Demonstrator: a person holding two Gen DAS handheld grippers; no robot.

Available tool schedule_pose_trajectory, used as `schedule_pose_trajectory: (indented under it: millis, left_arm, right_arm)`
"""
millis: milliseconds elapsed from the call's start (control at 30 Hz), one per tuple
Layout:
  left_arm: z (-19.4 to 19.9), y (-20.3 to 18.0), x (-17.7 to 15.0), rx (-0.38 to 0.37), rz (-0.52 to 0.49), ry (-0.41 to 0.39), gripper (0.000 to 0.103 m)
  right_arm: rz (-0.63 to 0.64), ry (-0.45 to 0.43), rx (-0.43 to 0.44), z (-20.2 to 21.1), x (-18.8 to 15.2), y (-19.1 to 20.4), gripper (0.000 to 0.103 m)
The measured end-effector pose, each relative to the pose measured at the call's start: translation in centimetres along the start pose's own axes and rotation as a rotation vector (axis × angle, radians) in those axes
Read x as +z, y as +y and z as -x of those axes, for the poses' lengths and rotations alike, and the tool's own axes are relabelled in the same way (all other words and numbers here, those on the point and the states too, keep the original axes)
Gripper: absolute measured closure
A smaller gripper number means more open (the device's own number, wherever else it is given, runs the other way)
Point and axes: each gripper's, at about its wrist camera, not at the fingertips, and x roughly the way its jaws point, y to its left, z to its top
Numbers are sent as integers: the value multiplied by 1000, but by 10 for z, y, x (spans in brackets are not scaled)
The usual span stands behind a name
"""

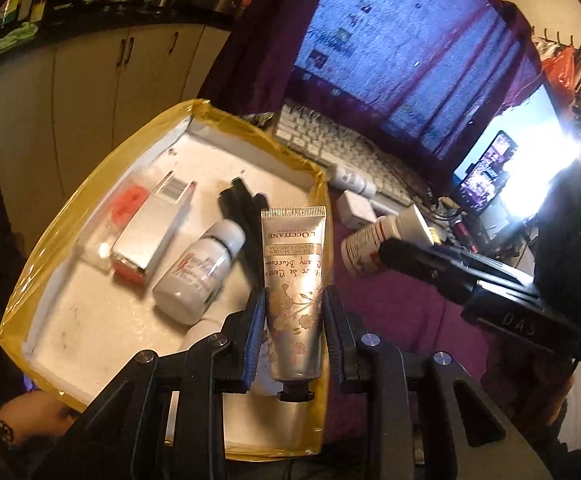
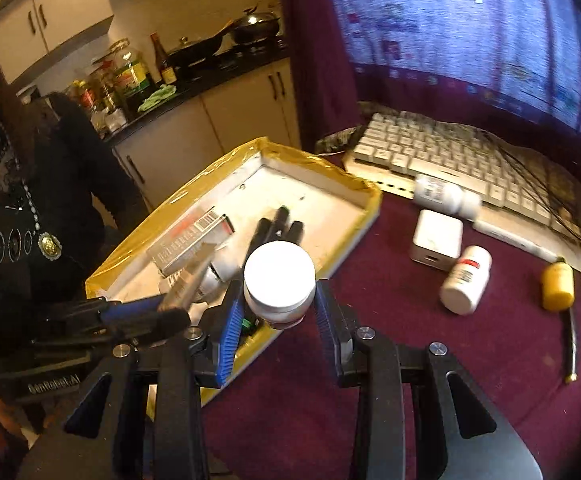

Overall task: Organize objects
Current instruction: 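Carry hand-cream tube in left gripper while right gripper carries pill bottle toward tray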

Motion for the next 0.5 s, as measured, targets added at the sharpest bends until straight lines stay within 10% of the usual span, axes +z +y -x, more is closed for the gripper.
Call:
schedule_pose_trajectory:
  millis: [500]
  left_arm:
    - [-14, 21, 2, 86, 16, 31, 78]
  right_arm:
    - [-5, 59, -2, -47, 25, 3, 70]
